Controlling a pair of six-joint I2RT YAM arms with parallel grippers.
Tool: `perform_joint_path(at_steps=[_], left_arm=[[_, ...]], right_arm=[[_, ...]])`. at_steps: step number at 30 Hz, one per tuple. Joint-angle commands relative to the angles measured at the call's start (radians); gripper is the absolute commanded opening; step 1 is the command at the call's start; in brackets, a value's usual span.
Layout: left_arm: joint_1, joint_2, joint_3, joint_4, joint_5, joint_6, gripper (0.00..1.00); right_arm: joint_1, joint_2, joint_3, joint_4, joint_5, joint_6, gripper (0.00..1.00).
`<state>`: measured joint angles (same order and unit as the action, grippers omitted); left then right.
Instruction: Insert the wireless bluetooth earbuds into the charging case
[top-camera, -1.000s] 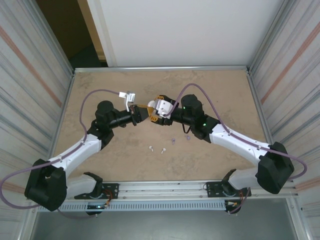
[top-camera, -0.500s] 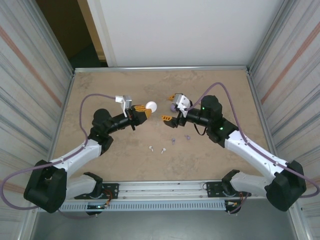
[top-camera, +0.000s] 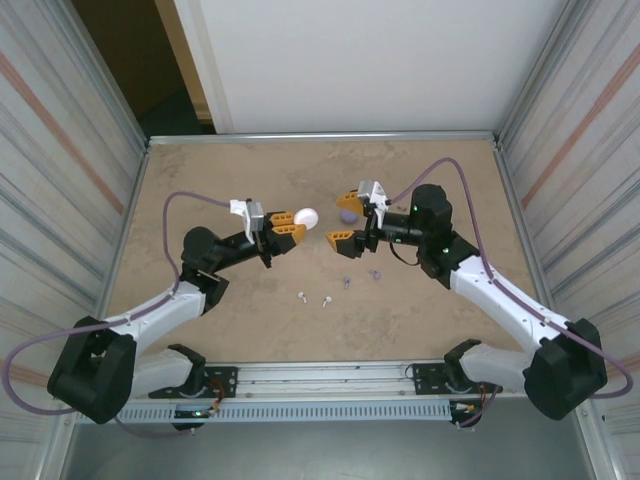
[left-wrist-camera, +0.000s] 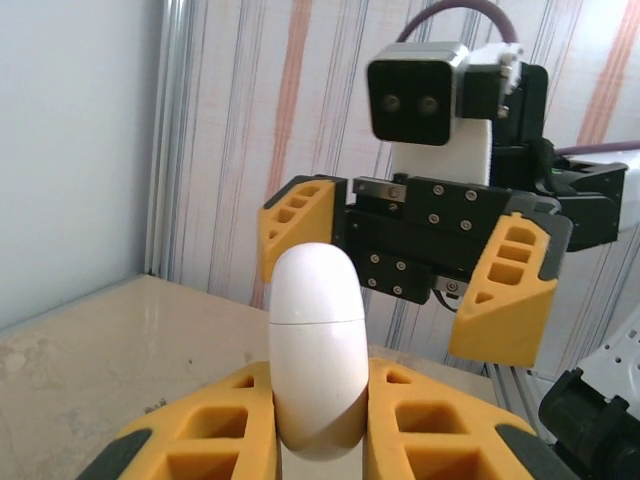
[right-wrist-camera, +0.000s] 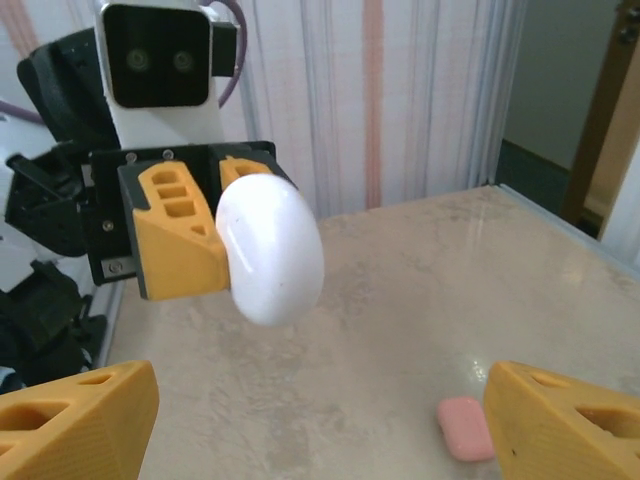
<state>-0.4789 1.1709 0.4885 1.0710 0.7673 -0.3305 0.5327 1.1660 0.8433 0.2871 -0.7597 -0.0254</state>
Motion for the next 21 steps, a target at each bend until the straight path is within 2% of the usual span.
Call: perform_joint_path(at_steps=[1, 9, 21], left_arm=[[-0.01, -0.006, -0.005, 0.058, 0.026, 0.057, 0.0], [-0.013, -0.011, 0.007, 0.031, 0.03, 0.073, 0.0], [-0.014, -0.012, 0.013, 0.023, 0.041, 0.085, 0.0]], right_arm=[[0.01, 0.032, 0.062, 0.052, -0.042, 0.054, 0.84], [0.042, 0.104, 0.115, 0.083, -0.025, 0.054, 0.85], [0.036, 0.156, 0.155, 0.081, 0.032, 0.061, 0.84]])
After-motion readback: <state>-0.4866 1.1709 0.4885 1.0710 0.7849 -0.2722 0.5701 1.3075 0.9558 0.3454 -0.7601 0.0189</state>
